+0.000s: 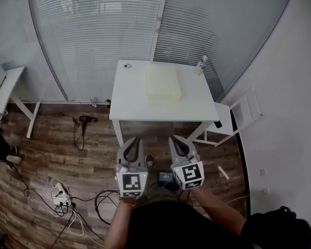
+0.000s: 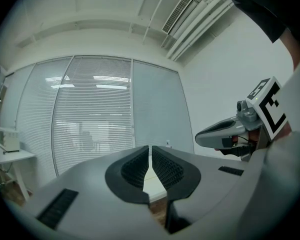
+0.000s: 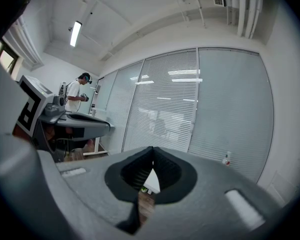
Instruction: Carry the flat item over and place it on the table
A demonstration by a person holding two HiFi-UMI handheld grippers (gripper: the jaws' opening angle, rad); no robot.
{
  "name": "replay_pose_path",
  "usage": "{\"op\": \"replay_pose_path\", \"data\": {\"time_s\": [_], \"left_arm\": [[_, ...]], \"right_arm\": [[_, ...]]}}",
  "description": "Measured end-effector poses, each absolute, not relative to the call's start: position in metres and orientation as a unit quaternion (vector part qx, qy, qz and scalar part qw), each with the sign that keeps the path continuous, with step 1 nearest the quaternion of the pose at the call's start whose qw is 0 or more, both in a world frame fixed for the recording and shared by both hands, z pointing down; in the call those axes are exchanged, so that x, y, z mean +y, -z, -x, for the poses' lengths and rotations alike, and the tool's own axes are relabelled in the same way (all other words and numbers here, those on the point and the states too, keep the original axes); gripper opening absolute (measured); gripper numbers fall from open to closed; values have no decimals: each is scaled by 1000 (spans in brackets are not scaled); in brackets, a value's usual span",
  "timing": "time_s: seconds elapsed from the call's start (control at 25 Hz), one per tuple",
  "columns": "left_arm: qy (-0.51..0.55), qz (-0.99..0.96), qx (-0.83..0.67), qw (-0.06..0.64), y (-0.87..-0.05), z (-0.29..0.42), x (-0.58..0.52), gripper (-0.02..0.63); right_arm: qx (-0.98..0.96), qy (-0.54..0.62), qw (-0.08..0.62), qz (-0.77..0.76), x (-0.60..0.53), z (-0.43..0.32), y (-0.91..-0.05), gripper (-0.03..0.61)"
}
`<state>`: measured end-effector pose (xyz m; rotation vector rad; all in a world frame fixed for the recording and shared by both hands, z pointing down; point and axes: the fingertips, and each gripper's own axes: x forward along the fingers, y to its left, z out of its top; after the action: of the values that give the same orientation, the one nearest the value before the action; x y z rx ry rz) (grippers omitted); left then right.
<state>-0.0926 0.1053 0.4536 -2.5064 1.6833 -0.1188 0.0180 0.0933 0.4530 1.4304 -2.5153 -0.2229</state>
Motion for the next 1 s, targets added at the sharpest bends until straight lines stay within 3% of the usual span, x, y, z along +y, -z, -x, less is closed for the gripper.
{"op": "replay_pose_path", "data": {"time_s": [1.0], "left_arm": [[51, 826, 560, 50, -463, 93, 101, 18]], "right_arm": [[-855, 78, 136, -494, 92, -28, -463, -3]]}}
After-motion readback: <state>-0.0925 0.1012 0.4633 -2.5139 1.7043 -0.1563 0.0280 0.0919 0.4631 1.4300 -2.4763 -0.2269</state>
